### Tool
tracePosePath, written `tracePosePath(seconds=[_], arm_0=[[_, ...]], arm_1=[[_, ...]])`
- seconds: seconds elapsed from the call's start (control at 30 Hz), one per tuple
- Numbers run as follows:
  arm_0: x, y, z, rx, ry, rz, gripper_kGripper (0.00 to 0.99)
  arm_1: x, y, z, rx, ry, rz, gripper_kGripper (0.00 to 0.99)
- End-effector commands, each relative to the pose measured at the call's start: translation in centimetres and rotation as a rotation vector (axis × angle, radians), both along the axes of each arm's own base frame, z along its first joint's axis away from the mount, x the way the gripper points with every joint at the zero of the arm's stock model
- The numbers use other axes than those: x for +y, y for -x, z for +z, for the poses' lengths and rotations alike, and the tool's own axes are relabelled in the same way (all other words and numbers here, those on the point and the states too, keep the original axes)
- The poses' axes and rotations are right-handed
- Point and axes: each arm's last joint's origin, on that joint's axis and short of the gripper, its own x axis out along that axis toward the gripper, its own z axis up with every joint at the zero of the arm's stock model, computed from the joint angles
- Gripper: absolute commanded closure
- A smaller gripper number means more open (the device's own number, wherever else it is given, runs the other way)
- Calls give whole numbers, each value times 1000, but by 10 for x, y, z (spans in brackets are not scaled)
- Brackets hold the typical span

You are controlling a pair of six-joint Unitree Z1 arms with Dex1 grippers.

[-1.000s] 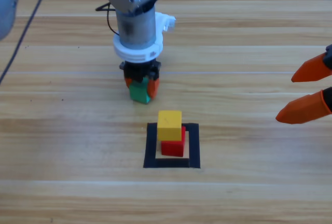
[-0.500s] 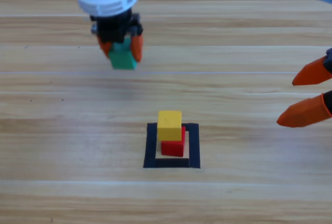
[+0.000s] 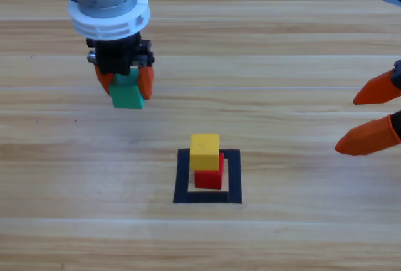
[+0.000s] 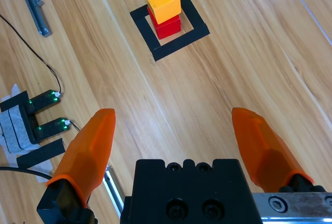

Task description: Stack the blocks in the rectangular block: red at the bottom, yellow in the middle, green on top

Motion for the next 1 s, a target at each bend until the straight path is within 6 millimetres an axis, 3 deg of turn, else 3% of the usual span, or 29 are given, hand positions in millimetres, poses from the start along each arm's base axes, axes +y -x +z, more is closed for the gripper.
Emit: tracePosePath(seconds=[0.03,0.6,1.0], arm_0=[[-13,11,-9,39,-13,-23,982],[-55,34,-19,49,-19,-44,976],[-73,36,-29,57,-20,-37,973]], arm_1=[[2,9,-3,-3,-20,34,2],[4,8,-5,7,-23,44,2],[31,6,-1,-10,-12,97,2]])
